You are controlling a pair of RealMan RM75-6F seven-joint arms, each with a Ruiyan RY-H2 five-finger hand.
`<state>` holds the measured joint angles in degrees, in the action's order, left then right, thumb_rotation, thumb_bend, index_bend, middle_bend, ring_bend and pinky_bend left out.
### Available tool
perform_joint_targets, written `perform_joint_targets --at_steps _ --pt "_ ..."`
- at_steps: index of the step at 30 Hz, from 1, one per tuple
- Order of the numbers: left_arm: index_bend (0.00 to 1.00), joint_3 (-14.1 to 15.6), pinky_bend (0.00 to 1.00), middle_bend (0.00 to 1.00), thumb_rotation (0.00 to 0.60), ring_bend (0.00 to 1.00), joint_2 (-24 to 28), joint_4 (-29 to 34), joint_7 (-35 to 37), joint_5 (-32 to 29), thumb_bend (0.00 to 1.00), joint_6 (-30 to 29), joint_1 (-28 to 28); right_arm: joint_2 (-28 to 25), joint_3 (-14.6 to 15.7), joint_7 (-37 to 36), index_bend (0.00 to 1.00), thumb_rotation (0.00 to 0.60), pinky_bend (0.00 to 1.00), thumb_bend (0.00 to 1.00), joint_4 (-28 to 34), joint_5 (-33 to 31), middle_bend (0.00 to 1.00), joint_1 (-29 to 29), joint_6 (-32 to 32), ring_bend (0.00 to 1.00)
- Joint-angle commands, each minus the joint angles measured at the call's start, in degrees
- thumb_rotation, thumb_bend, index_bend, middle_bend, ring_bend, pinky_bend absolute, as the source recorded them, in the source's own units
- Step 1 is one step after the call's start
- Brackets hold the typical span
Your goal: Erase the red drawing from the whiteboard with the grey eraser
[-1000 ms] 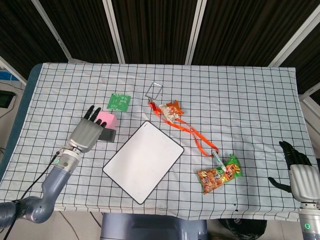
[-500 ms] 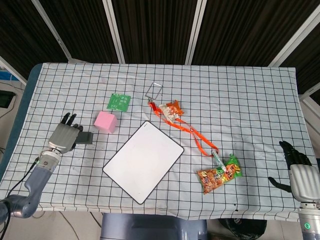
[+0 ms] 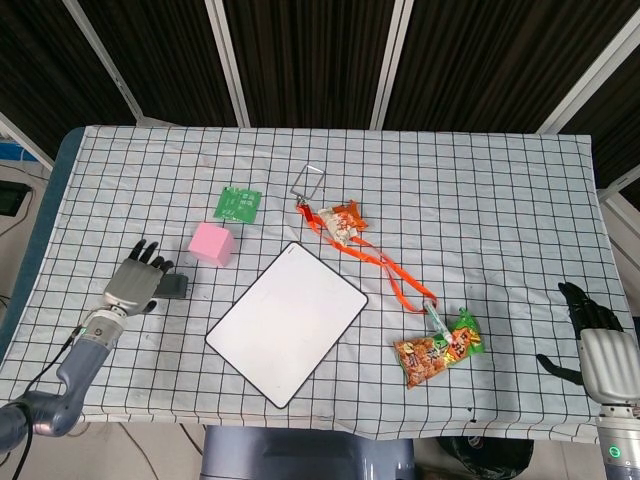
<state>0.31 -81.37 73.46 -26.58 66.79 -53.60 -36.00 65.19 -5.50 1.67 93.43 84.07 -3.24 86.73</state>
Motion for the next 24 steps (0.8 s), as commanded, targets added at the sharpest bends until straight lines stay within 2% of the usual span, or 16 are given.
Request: perform_joint_targets --at_steps 1,7,15,19,24 --pt "0.09 -0.39 0.0 0.12 0.6 0.0 2.33 3.99 -1.75 -0.75 0.12 -0.62 0.26 -0.02 -0.01 0.04 0.01 0.6 0.22 0.16 0.02 -0.04 0.12 -0.01 -0.05 0.21" --pt "0.06 -1.03 0.0 0.09 0.6 0.0 8.59 14.99 -3.05 1.39 0.12 -6.05 1.81 -0.01 -0.03 0.12 0.01 0.6 0.22 0.16 0.02 -0.08 0.12 -0.02 -0.06 0.21" --pt "0.04 -0.18 0.0 0.08 0.6 0.0 18.56 30.3 -5.45 6.76 0.12 -20.55 8.88 0.05 -0.03 0.21 0.01 0.6 0.22 0.16 -0.02 0.0 0.12 0.02 0.09 0.21" --pt "0.02 1.43 0.0 0.05 0.6 0.0 21.84 32.28 -1.07 9.79 0.12 -24.64 12.8 0.04 0.0 0.27 0.01 0.6 0.22 0.16 -0.06 0.12 0.12 0.01 0.13 0.21" --pt "0.01 3.16 0.0 0.04 0.6 0.0 24.42 30.05 8.02 12.35 0.12 -27.35 17.18 0.13 -0.01 0.26 0.01 0.6 0.22 0.16 -0.11 0.26 0.12 0.04 0.32 0.21"
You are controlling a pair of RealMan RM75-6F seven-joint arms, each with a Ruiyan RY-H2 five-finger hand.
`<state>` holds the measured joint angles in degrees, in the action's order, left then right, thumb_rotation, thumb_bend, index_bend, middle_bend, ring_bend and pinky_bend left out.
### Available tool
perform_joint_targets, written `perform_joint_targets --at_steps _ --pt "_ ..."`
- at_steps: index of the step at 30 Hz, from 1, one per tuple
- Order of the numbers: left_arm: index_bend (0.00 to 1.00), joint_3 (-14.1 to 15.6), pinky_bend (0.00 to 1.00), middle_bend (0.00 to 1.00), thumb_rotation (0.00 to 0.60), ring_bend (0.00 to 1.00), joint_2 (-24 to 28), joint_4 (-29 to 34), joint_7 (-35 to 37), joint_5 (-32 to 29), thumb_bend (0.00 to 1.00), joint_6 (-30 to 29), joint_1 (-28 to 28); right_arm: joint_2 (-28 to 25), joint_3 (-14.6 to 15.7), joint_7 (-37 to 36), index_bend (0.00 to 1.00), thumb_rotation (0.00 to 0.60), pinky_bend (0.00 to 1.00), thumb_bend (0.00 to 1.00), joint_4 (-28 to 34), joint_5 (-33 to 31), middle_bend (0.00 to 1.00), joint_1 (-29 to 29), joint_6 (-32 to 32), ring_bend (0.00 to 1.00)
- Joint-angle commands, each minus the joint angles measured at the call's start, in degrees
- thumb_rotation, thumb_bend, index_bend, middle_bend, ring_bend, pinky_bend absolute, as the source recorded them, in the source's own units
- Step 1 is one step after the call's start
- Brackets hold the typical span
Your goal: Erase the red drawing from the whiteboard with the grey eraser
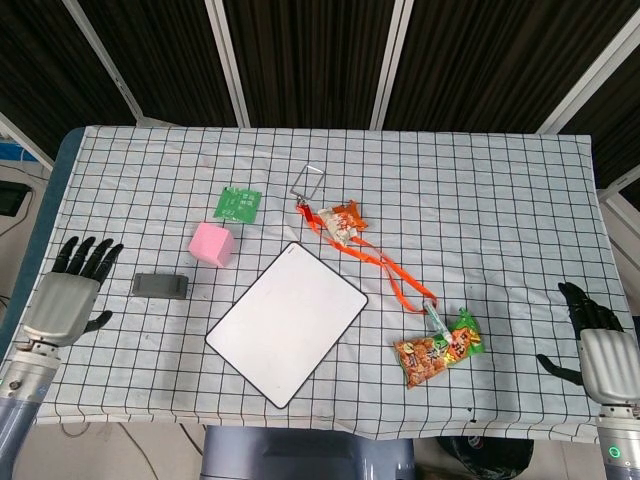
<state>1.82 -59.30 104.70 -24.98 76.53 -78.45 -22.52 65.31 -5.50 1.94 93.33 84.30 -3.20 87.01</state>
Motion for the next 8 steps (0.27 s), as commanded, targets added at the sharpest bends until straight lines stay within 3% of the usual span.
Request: perform_joint_targets --at_steps 1,8 --pt "0.01 1.8 0.0 0.04 0.6 0.0 2.52 -1.68 7.4 2.87 0.12 -2.83 4.19 0.03 0.0 0.01 0.01 0.6 0.22 0.16 -0.03 0.07 0.12 0.0 0.06 0.21" --pt "0.01 2.49 0.0 0.04 0.6 0.0 3.14 -6.29 17.46 8.38 0.12 -6.64 7.9 0.17 -0.04 -0.03 0.01 0.6 0.22 0.16 -0.24 0.37 0.12 0.05 0.44 0.21"
